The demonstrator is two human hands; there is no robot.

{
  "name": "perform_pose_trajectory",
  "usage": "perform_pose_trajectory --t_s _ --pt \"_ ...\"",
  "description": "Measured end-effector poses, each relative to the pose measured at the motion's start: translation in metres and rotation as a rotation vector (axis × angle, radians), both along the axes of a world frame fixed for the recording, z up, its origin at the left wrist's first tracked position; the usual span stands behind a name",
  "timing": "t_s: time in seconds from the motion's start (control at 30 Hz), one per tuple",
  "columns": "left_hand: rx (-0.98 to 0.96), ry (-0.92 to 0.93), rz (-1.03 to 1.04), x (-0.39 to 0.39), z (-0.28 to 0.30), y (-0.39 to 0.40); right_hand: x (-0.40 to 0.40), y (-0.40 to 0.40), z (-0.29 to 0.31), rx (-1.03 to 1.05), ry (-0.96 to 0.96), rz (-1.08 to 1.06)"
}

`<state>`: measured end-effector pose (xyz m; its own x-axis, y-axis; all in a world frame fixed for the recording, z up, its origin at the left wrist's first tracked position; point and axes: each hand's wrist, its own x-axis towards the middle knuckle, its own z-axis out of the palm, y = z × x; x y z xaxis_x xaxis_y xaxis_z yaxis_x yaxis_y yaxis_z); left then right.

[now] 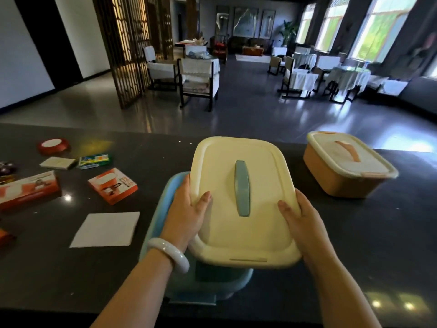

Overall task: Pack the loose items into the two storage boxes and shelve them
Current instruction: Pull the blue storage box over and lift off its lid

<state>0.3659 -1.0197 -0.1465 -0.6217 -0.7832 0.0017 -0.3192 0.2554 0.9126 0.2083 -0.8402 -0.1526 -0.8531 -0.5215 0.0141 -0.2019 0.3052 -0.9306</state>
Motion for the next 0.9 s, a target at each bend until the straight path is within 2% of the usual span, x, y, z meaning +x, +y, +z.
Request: perform_pose_trajectory --t_s 0.13,0.33,0.47,0.67,0.9 --pt "-0.063 0.083 -0.032 -0.055 0.009 0.044 -0.046 0.045 0.011 -0.009 0.015 -0.074" --pt "-0.07 0.084 -0.093 -0.131 -0.009 0.107 -0.108 0.118 0.0 0.026 -0.035 -0.155" --pt "0.015 -0.014 -0.121 -0.159 -0.051 0.133 -0.136 0.143 -0.035 0.111 -0.059 -0.178" --pt "0.112 -0.278 -0.05 -0.169 -0.114 0.149 -0.152 0.151 -0.098 0.313 -0.12 -0.188" --pt "-0.092 -0.477 0.017 -0.169 -0.145 0.164 -0.144 0.151 -0.132 0.534 0.017 -0.173"
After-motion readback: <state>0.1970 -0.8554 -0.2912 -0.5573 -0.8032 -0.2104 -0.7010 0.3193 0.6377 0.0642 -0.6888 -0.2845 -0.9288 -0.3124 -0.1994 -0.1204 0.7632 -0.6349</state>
